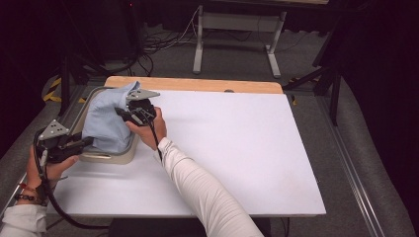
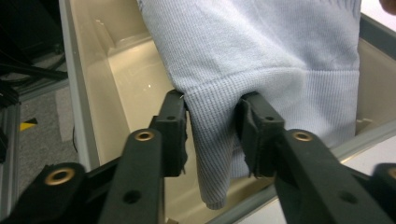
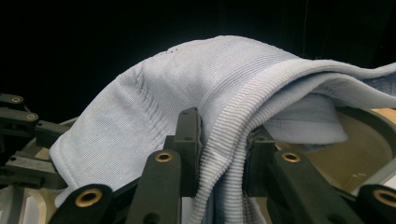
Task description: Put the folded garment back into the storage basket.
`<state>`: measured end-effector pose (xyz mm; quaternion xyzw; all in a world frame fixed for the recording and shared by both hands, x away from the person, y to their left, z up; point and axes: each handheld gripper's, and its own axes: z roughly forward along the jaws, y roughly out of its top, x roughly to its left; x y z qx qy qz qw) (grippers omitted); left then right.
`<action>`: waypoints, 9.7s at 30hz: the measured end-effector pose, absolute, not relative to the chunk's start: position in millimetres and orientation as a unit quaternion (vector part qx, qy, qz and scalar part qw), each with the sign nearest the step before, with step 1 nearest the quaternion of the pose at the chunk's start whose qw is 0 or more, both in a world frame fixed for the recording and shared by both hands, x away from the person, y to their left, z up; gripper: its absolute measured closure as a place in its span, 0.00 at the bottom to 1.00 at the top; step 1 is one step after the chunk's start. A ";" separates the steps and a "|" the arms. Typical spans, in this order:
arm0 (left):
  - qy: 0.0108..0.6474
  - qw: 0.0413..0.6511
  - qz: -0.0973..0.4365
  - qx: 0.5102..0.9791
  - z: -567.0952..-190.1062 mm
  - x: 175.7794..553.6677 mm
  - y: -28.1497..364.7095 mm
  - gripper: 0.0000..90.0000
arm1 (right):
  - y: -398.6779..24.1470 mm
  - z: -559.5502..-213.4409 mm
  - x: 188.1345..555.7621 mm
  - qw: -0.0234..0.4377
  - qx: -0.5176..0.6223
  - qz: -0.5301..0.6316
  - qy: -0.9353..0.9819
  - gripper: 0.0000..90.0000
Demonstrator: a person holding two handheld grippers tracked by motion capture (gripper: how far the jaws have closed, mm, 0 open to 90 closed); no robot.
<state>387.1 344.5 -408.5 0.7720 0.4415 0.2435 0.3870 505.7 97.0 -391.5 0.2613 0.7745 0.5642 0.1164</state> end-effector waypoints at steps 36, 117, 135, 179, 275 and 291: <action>0.395 0.437 0.274 0.760 -394.0 383.7 305.4 0.51 | 104.0 -406.6 510.4 0.084 0.260 0.535 0.799 0.75; 0.316 0.500 0.309 0.745 -406.1 348.2 258.1 0.28 | 50.6 -376.3 463.2 0.178 0.161 0.519 0.821 0.67; 0.309 0.502 0.306 0.747 -407.1 346.6 252.7 0.26 | 40.8 -369.0 457.0 0.195 0.149 0.521 0.818 0.58; 0.286 0.507 0.281 0.763 -411.4 346.7 228.4 0.16 | -31.8 -355.0 445.6 0.273 0.189 0.489 0.806 0.18; 0.209 0.509 0.268 0.790 -433.3 335.5 178.2 0.05 | -183.4 -353.9 375.2 0.366 0.239 0.415 0.798 0.11; 0.204 0.503 0.258 0.800 -438.2 335.1 173.4 0.05 | -211.3 -379.7 357.0 0.351 0.241 0.421 0.801 0.10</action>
